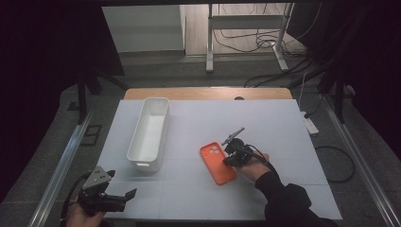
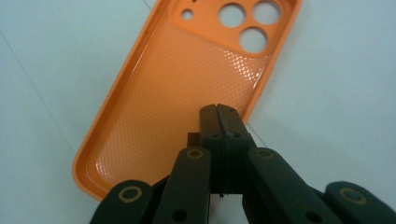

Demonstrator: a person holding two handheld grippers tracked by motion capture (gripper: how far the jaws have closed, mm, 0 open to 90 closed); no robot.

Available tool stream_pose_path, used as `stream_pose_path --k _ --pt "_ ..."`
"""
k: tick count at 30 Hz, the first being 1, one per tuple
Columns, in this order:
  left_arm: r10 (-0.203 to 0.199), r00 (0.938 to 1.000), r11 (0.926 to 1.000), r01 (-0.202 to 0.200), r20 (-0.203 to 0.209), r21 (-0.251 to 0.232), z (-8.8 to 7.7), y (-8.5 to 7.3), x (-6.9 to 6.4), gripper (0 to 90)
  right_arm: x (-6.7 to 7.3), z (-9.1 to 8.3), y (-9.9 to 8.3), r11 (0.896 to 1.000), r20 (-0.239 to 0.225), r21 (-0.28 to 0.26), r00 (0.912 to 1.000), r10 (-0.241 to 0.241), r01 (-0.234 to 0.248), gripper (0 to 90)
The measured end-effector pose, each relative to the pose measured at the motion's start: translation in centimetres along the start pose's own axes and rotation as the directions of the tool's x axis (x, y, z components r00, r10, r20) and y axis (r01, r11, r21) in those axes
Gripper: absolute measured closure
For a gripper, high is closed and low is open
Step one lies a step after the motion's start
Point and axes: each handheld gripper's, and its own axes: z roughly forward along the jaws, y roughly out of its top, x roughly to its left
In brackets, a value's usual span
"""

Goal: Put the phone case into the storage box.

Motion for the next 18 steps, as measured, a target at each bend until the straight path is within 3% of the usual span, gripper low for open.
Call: stream_pose_path --k 18 --pt "-0.001 1.0 1.0 0.001 0.001 0.001 0.0 0.0 0.0 1.1 -1.7 -0.4 -0.4 1.0 0.041 -0.002 0.9989 0.022 -0.022 88.9"
